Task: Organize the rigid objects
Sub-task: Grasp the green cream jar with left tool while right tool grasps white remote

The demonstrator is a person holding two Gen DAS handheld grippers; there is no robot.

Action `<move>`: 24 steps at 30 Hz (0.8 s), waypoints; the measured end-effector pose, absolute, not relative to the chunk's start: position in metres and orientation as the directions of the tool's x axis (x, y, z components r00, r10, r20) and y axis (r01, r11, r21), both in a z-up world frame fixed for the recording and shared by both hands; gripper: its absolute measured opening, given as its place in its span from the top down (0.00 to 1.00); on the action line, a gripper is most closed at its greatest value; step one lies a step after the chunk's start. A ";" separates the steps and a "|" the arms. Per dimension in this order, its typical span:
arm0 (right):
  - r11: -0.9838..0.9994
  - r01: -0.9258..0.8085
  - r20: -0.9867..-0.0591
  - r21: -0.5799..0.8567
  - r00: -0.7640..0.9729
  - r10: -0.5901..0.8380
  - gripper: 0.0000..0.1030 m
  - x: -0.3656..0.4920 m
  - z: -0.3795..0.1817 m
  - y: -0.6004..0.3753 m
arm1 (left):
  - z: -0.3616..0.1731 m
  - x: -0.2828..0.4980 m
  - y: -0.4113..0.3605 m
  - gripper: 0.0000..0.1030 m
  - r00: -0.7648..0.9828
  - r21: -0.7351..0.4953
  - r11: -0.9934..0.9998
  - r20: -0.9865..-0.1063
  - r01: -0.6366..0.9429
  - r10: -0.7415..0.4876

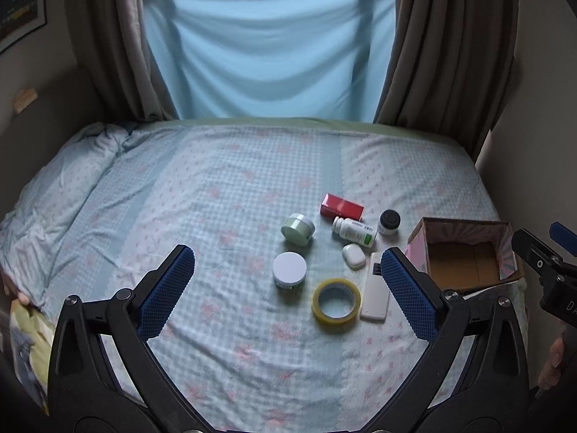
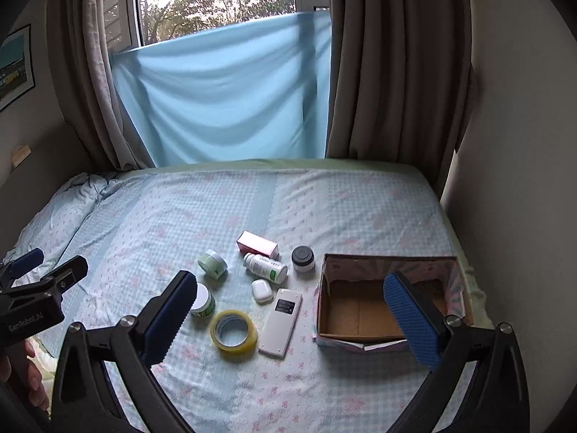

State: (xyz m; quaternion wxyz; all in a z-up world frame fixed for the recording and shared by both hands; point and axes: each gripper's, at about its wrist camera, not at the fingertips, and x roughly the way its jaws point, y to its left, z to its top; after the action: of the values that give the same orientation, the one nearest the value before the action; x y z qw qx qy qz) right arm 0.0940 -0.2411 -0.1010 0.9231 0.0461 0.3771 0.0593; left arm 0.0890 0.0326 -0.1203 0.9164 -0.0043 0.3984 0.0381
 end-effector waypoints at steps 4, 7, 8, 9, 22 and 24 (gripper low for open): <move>0.988 -0.034 -0.753 0.149 0.643 0.136 0.00 0.119 -0.138 -0.221 | -0.159 0.139 0.045 0.00 0.618 0.035 0.999 -0.786 -0.009 0.033; 0.987 -0.005 -0.799 0.161 0.586 0.133 0.00 0.135 -0.165 -0.208 | -0.188 0.180 0.050 0.00 0.572 0.048 0.998 -0.820 0.046 0.013; 0.986 0.011 -0.818 0.165 0.561 0.130 0.00 0.141 -0.177 -0.203 | -0.197 0.192 0.051 0.00 0.559 0.050 0.997 -0.829 0.064 0.006; 0.985 0.027 -0.831 0.170 0.541 0.128 0.00 0.148 -0.187 -0.200 | -0.207 0.205 0.053 0.00 0.543 0.047 0.995 -0.840 0.084 -0.006; 0.981 0.147 -0.955 0.129 0.283 0.084 0.00 0.239 -0.320 -0.171 | -0.345 0.340 0.036 0.00 0.292 0.064 0.952 -0.956 0.298 -0.027; 0.981 0.156 -0.969 0.111 0.237 0.072 0.00 0.253 -0.337 -0.169 | -0.366 0.356 0.032 0.00 0.261 0.067 0.948 -0.965 0.312 -0.018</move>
State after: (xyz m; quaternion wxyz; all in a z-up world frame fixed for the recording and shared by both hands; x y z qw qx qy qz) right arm 0.2526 -0.1685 -0.3372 0.7810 0.0925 0.6170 -0.0270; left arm 0.3565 0.0316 -0.3658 0.7846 0.1229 0.5985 -0.1054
